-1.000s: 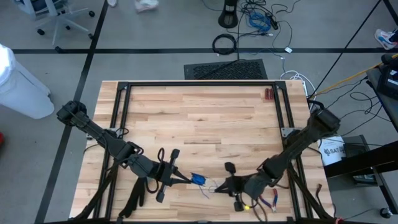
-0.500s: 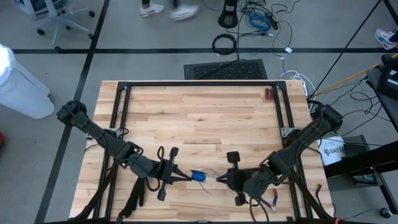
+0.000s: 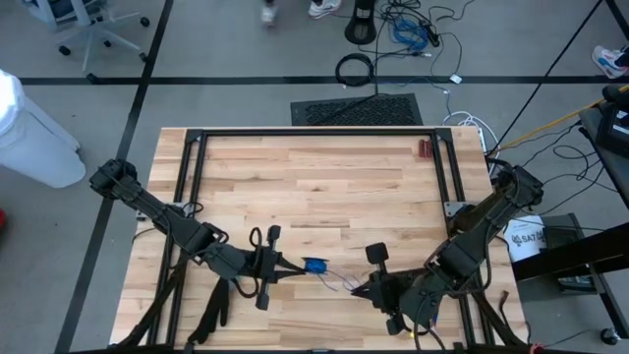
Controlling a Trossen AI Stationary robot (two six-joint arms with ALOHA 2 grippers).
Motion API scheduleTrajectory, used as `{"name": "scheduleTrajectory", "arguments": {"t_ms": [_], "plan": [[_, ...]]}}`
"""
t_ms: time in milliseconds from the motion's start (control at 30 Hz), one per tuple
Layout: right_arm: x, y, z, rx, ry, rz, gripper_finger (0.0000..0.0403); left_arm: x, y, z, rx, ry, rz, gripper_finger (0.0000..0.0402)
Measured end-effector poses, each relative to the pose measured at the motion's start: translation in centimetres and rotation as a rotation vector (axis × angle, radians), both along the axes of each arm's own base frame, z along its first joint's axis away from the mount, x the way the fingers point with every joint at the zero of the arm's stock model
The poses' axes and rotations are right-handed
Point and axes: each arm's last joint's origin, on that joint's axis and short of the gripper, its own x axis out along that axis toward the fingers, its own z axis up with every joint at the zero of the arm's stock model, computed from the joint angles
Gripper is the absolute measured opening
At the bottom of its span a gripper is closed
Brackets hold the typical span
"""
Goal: Coil cords
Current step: Coil the blue wire onto the black spool
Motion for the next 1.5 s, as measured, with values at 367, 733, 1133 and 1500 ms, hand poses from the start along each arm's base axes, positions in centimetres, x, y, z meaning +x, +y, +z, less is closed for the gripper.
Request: {"name": "scheduleTrajectory", "arguments": {"t_ms": [367, 733, 1133, 1500], "plan": [[0.4, 0.0, 0.3, -0.086, -0.05, 0.059, 0.0, 0.0, -0.1, 0.1, -0.043, 0.0, -0.023, 0.0], [2.4, -2.3, 0.8, -0.298, -0.115, 0.058, 0.0, 0.6, -0.6, -0.9, -0.077, 0.047, -0.109, 0.0], [3.4, -2.3, 1.8, -0.408, -0.233, 0.127, 0.0, 1.6, 0.1, -1.0, -0.106, 0.033, -0.151, 0.0], [5.7, -2.4, 1.2, -0.488, -0.296, 0.131, 0.0, 1.8, -0.2, -0.8, -0.102, -0.005, -0.206, 0.0]]}}
